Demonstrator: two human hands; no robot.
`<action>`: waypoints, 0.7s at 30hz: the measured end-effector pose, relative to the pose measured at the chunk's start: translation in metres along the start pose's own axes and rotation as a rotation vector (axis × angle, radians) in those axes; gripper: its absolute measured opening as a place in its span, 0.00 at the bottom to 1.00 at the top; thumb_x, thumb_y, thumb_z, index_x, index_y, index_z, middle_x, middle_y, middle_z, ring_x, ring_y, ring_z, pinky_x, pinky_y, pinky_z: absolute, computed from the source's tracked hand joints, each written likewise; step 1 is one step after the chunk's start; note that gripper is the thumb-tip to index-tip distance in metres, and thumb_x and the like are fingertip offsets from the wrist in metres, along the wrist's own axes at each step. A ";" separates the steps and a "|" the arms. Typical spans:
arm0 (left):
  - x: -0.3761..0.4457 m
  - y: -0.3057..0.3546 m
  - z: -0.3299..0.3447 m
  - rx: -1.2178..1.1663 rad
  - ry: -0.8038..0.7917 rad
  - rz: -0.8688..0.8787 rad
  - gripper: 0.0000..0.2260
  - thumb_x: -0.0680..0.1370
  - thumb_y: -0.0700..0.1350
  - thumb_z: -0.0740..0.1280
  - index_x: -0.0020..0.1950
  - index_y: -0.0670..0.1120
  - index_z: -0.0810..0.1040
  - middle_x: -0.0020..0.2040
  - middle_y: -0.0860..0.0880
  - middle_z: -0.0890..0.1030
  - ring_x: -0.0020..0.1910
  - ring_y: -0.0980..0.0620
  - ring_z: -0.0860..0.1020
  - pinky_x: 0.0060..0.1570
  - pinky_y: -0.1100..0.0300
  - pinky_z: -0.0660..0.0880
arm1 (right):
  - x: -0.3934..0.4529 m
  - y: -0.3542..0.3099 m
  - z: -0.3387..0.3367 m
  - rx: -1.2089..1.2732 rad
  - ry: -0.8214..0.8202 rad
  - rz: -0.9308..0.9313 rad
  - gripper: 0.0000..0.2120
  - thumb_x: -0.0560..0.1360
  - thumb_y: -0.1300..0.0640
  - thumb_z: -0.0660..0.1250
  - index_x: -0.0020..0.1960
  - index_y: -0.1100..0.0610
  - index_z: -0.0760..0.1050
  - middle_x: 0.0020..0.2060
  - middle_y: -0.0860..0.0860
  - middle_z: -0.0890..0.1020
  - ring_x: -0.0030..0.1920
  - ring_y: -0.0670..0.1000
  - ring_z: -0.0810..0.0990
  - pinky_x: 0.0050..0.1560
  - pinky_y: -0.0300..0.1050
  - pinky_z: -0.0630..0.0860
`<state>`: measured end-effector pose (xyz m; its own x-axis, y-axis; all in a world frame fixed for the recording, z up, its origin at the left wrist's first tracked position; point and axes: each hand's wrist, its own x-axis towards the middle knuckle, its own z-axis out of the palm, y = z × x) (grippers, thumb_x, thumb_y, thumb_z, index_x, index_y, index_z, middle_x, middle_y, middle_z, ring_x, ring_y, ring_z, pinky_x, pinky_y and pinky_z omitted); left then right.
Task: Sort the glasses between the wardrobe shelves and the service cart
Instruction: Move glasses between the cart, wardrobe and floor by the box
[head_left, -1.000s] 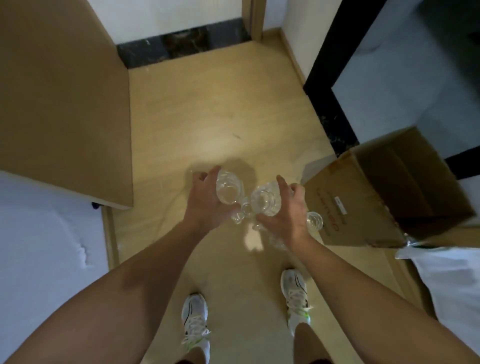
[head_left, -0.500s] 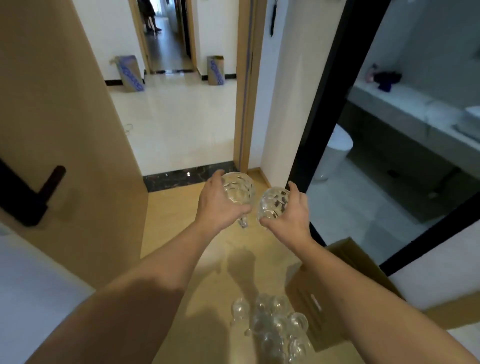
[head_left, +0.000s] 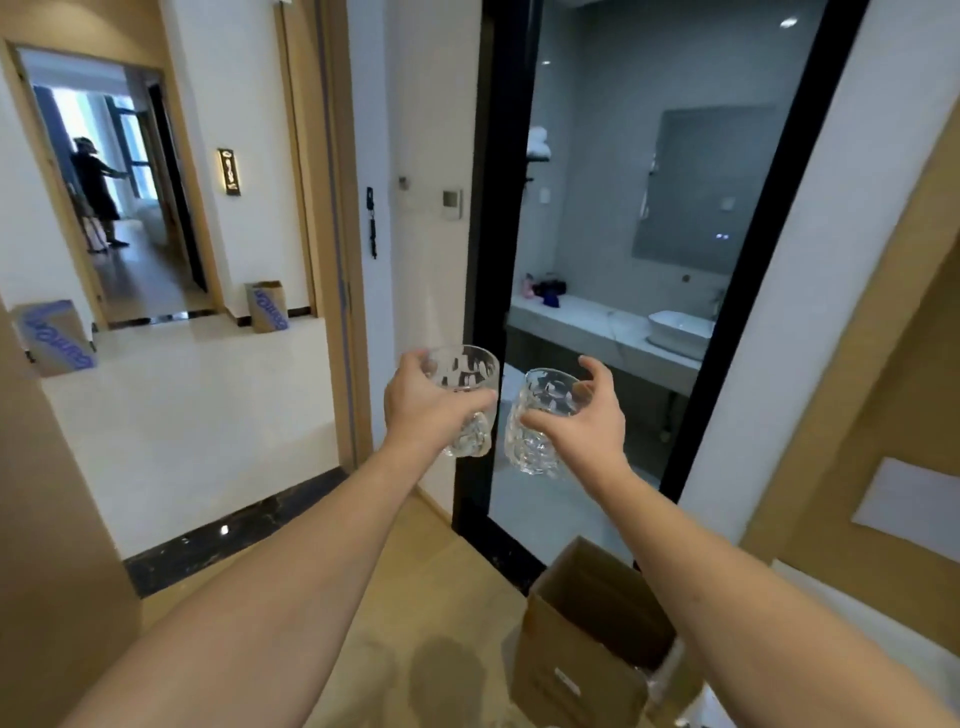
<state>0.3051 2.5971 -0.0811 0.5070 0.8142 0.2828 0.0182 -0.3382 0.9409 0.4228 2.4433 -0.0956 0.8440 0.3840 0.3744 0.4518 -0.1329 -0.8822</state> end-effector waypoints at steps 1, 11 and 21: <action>-0.005 0.012 0.007 -0.027 -0.017 0.005 0.50 0.55 0.57 0.82 0.74 0.51 0.67 0.64 0.55 0.75 0.59 0.54 0.75 0.52 0.62 0.75 | -0.002 -0.006 -0.015 0.016 0.020 -0.002 0.49 0.60 0.51 0.83 0.74 0.43 0.63 0.63 0.49 0.74 0.63 0.51 0.75 0.65 0.55 0.75; -0.097 0.133 0.118 -0.212 -0.235 0.168 0.38 0.57 0.52 0.85 0.64 0.53 0.74 0.59 0.53 0.79 0.53 0.58 0.79 0.48 0.64 0.75 | -0.033 -0.035 -0.203 0.065 0.272 -0.024 0.47 0.60 0.54 0.84 0.74 0.44 0.65 0.53 0.44 0.76 0.52 0.44 0.79 0.58 0.48 0.79; -0.269 0.239 0.312 -0.351 -0.547 0.195 0.40 0.60 0.51 0.86 0.68 0.49 0.72 0.59 0.53 0.78 0.55 0.55 0.79 0.54 0.58 0.79 | -0.111 -0.002 -0.480 -0.105 0.473 0.006 0.51 0.59 0.53 0.84 0.77 0.47 0.63 0.58 0.47 0.75 0.55 0.44 0.75 0.51 0.35 0.71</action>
<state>0.4416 2.1499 0.0091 0.8372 0.3671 0.4054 -0.3516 -0.2065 0.9131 0.4672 1.9625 0.0019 0.8745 -0.0710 0.4799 0.4529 -0.2349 -0.8601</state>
